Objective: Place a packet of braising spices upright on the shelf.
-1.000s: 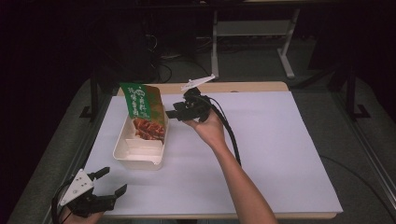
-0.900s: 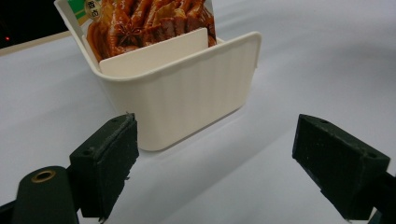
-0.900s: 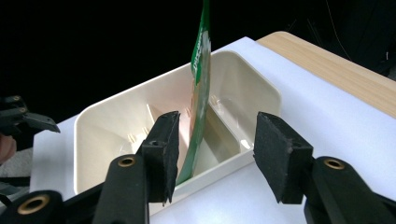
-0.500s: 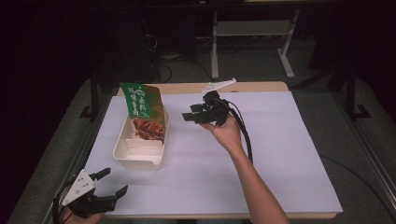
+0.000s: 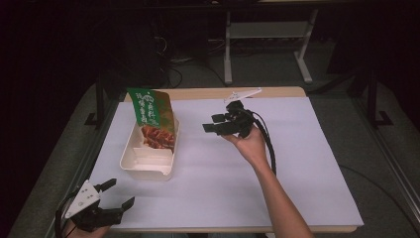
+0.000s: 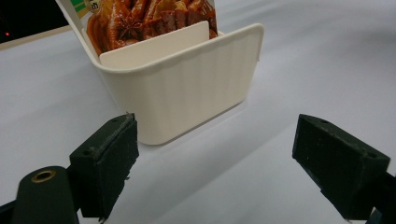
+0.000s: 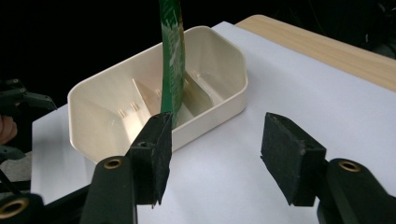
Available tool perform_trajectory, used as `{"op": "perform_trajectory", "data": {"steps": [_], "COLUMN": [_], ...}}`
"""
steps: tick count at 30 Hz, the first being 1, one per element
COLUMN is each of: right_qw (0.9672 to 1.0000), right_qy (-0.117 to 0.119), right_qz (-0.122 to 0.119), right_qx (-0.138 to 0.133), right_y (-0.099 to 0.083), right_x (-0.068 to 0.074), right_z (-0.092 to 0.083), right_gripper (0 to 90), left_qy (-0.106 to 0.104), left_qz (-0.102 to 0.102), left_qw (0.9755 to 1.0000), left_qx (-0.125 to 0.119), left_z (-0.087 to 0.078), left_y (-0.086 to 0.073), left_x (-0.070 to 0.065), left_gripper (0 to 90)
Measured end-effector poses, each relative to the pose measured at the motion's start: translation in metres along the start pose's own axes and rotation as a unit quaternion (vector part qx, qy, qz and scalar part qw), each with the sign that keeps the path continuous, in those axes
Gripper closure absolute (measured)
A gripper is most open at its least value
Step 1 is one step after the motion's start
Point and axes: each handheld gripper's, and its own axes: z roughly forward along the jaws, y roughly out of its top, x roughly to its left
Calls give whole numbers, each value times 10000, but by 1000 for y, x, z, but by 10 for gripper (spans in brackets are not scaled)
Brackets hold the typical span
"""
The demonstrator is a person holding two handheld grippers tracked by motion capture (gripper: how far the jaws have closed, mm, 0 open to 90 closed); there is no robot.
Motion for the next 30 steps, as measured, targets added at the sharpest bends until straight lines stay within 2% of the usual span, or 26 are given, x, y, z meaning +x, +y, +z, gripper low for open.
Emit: {"op": "perform_trajectory", "data": {"steps": [8, 13, 16, 18, 30], "right_qw": [9998, 9999, 9996, 9996, 9987], "right_qy": [-55, -78, -107, -113, -171], "right_qz": [161, 139, 253, 251, 468], "right_qx": [64, 9, 6, -59, -46], "right_y": [-14, -23, -30, -34, -60], "right_x": [-8, -11, -14, -16, -22], "right_z": [-13, -21, -26, -31, -49], "right_gripper": [403, 400, 388, 393, 373], "left_qy": [-14, -19, -14, -11, 1], "left_qz": [-9, -8, -7, -11, -15], "left_qw": [10000, 10000, 10000, 10000, 10000], "left_qx": [-23, -21, -15, -5, 35], "left_z": [1, 1, 1, 1, 2], "left_y": [1, 1, 1, 1, 0], "left_x": [0, 0, 0, -1, 1], "left_gripper": [138, 138, 137, 138, 138]}}
